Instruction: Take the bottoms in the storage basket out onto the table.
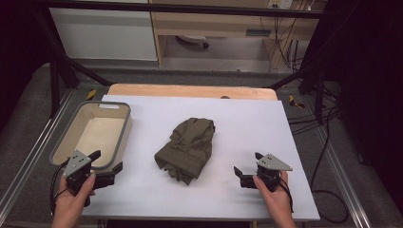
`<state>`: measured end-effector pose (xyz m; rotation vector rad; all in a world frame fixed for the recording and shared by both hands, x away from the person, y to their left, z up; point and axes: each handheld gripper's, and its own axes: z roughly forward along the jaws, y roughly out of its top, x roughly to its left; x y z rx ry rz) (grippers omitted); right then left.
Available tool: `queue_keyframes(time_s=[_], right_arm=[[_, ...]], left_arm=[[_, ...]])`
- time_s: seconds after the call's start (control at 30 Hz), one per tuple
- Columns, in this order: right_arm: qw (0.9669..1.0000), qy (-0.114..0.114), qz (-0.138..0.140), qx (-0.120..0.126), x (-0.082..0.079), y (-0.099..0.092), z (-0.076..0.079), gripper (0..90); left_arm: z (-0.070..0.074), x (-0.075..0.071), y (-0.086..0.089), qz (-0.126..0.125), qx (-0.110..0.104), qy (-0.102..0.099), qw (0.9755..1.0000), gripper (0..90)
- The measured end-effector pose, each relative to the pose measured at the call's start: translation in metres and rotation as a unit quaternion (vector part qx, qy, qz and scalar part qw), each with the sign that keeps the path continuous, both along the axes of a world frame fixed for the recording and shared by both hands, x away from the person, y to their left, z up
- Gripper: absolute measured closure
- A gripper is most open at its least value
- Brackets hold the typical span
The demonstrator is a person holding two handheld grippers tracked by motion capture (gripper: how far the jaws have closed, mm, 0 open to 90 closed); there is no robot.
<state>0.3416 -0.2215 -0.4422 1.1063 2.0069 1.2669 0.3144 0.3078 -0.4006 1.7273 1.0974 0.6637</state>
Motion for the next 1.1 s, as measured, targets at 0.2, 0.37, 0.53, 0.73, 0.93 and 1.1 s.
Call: queue_keyframes(time_s=[0.2,0.37,0.53,0.73,0.93,1.1], right_arm=[[1.0,0.003,0.002,0.002,0.0,-0.001,-0.001,3.2],[1.0,0.005,0.003,0.001,0.001,0.0,-0.001,3.1],[1.0,0.009,0.001,0.003,0.001,-0.001,-0.002,2.4],[0.9998,0.017,-0.007,0.005,0.002,-0.002,-0.003,2.3],[0.9993,0.027,-0.026,0.008,0.004,-0.007,-0.005,2.2],[0.9979,0.035,-0.053,0.011,0.006,-0.011,-0.007,2.3]], left_arm=[[-0.003,0.0,-0.002,-0.006,0.001,0.002,1.0,6.9],[-0.005,0.0,-0.005,-0.014,0.004,0.005,0.9999,6.9],[-0.01,0.003,-0.008,-0.018,0.008,0.009,0.9998,6.8],[-0.014,0.004,-0.009,-0.017,0.016,0.012,0.9997,6.8],[-0.015,0.004,0.0,-0.008,0.011,0.016,0.9998,6.9],[-0.014,0.004,0.006,-0.002,0.001,0.013,0.9999,6.9]])
